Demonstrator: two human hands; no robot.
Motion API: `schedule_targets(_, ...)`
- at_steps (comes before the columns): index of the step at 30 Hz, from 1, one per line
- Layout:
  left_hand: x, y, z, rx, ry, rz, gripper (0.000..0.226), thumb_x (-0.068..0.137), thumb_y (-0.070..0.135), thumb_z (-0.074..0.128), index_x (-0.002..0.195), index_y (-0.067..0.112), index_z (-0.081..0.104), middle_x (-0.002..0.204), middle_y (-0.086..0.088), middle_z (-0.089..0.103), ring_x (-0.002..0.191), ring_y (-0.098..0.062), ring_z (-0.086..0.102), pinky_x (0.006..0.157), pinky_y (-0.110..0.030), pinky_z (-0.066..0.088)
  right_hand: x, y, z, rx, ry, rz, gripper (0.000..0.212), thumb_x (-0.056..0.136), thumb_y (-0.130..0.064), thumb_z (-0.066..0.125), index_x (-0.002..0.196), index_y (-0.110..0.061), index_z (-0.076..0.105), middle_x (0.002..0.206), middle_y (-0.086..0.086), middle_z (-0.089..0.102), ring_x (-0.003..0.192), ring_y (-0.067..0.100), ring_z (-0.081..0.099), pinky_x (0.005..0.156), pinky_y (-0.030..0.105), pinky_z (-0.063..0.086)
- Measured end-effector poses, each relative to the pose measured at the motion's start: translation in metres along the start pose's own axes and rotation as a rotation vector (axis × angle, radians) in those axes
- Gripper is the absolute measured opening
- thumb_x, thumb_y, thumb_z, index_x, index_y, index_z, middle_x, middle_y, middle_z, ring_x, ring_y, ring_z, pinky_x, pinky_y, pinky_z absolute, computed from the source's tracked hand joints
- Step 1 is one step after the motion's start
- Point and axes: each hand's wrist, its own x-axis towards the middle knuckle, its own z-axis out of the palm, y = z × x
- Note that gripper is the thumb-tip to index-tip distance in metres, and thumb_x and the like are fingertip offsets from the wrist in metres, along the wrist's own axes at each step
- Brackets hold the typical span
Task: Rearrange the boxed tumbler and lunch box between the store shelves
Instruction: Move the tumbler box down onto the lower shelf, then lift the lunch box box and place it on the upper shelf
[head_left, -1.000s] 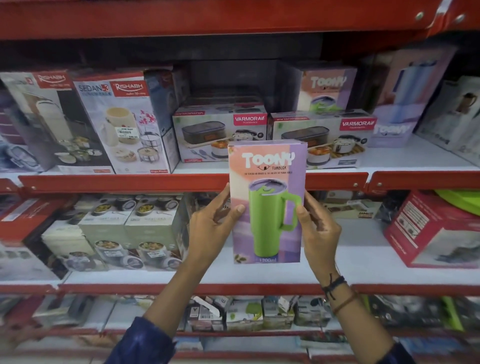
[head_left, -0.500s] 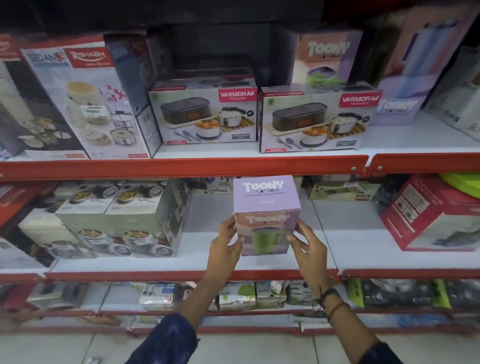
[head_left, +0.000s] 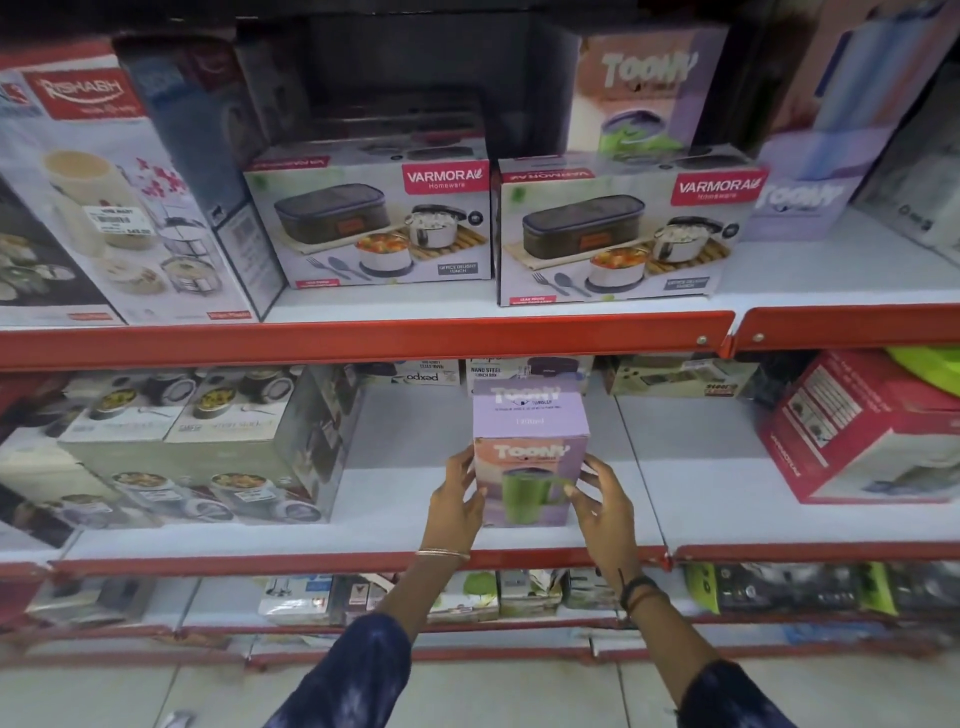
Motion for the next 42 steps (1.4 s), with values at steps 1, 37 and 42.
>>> schedule_targets(1,-0.001,0.001,0.001,-0.012,0.003,-0.01,0.054,0.088,-0.01,0.049,0.132,0.017,0.035,0.13,-0.001,0.05,0.127,-0.03,0.05,0.097,-0.02,0.04,-0.002,-0.003,-0.001,-0.005,-0.011,-0.008,0.039,0.09,-0.008,0.058,0.122,-0.025,0.045,0.119,-0.013,0.055,0.113,0.016,0.057,0.091,0.024,0.053)
schedule_targets(37,0.022,0.209,-0.095,-0.129,0.608,0.377,0.039,0.091,0.034,0.05,0.13,0.035,0.049,0.128,0.003,0.059,0.114,-0.013,0.056,0.094,-0.048,0.051,0.053,-0.205,-0.095,0.126,0.39,-0.528,0.05,0.084,-0.037,0.056,0.133,-0.031,0.045,0.121,-0.007,0.047,0.123,0.018,0.049,0.104,0.051,0.043)
schedule_targets(42,0.0,0.189,-0.108,-0.03,0.663,0.333,0.039,0.089,0.034,0.047,0.127,0.039,0.051,0.123,0.011,0.06,0.108,-0.008,0.056,0.094,-0.042,0.049,0.031,-0.193,-0.071,0.178,0.36,-0.459,0.051,0.08,-0.043,0.059,0.13,-0.036,0.049,0.112,-0.025,0.046,0.119,0.02,0.051,0.102,0.054,0.044)
